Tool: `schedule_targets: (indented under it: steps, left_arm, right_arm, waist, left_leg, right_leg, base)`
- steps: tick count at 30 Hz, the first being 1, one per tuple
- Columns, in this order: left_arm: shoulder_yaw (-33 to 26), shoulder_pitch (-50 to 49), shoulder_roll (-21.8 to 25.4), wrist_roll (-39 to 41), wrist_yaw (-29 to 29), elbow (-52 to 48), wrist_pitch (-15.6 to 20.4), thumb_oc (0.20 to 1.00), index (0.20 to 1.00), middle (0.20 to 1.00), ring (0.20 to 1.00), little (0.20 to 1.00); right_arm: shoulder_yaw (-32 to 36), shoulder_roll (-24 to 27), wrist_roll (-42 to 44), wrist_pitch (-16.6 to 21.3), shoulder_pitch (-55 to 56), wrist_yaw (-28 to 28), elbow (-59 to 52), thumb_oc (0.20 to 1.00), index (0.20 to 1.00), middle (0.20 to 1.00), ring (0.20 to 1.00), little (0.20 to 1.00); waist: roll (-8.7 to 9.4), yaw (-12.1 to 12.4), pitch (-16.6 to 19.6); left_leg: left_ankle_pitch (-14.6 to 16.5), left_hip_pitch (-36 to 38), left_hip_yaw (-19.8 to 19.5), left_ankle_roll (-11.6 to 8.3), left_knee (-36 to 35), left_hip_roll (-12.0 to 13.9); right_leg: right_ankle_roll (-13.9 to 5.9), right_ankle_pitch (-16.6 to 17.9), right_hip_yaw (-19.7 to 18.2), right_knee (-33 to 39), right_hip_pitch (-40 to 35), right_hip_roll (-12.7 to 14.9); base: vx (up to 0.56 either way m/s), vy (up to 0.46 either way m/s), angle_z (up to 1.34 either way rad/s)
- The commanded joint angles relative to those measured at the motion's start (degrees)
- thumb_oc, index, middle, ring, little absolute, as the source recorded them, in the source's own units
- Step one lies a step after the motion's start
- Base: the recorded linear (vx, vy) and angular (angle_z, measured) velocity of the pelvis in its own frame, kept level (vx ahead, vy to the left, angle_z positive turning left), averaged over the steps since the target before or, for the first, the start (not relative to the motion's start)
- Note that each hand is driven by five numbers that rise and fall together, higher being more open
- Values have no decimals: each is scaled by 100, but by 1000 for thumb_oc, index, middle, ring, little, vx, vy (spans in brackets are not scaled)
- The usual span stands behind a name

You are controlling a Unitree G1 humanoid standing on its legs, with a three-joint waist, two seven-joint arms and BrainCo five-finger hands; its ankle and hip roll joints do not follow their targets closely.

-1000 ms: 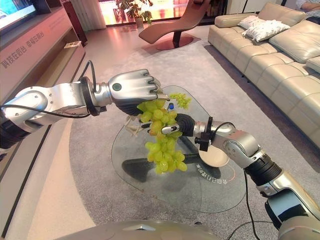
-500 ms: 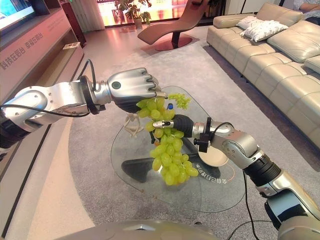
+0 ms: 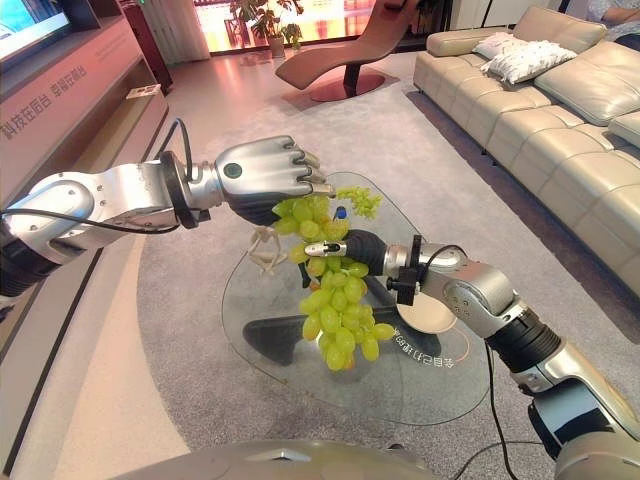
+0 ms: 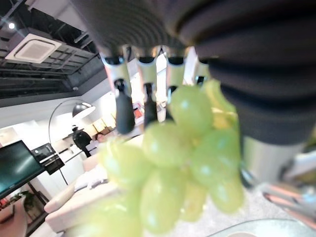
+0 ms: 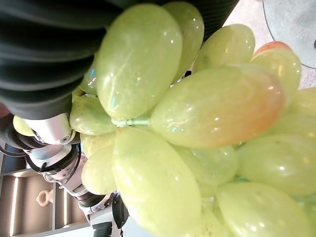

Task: Pick up fruits into the plate

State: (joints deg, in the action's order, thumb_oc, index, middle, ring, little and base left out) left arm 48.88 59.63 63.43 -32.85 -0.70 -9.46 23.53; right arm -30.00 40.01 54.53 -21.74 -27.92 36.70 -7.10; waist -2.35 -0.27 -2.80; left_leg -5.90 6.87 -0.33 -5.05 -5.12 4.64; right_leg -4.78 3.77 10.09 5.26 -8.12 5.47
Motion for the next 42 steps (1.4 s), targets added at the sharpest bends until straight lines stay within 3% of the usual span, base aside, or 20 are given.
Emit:
schedule_targets:
  steps: [1,14,21,27,34,38,42]
  left_arm:
    - [-600,369,-39,349,-92,428,-317,1000,1000,1000,1000,1000]
    - [-1328,-733,65,346,-119,517,-206,1000,1000,1000,1000,1000]
    - [-2005,-1807,26,480,-119,717,-144,1000,1000,1000,1000,1000]
    - [-2881,-3324,-257,614,-93,1135,-157,1000,1000,1000,1000,1000]
    - [-3486,-4652,-1073,1227,50,1826,-623,1000,1000,1000,1000,1000]
    - [-3441,-4964,-1384,1731,-114,2458,-904,1000,1000,1000,1000,1000]
    - [-3214,-4958,-1804,2597,-443,3337,-1364,1000,1000,1000,1000,1000]
  right_arm:
    - [116,-232,279,192,-236,7,-429,200,200,200,200,200]
    - [617,-236,119,328,412,-46,-180,200,200,200,200,200]
    - [1099,-275,-65,589,1006,-50,166,200,200,200,200,200]
    - [1689,-311,-284,918,1712,-141,552,200,200,200,200,200]
    - [2148,-446,-674,1454,2195,-468,1108,200,200,200,200,200]
    - [2210,-431,-681,1798,2194,-779,1368,200,200,200,200,200]
    - [2197,-418,-892,2253,1844,-1412,1766,200,200,200,200,200]
  waist:
    - [273,82,35]
    - [287,125,-12]
    - [294,152,-68]
    - [313,177,-193]
    - [344,197,-524]
    - [362,212,-811]
    - [339,195,-1368]
  left_leg:
    - [959,400,364,370,74,-546]
    - [952,395,380,363,69,-526]
    - [961,399,385,368,69,-512]
    - [966,407,398,378,69,-495]
    - [950,274,419,372,107,-438]
    - [934,53,422,362,193,-401]
    - [870,-339,423,346,327,-364]
  right_leg:
    - [-179,-377,-5,-109,-213,16]
    - [-193,-362,33,-92,-210,25]
    - [-198,-358,59,-88,-208,29]
    - [-202,-344,66,-80,-205,28]
    - [-213,-313,43,-102,-49,23]
    - [-216,-282,7,-152,170,20]
    - [-191,-250,-83,-295,562,1]
  base:
    - [0,0,0]
    - [0,0,0]
    - [0,0,0]
    - [0,0,0]
    - [-40,-40,-2]
    - [-134,-89,-2]
    - [-235,-95,-2]
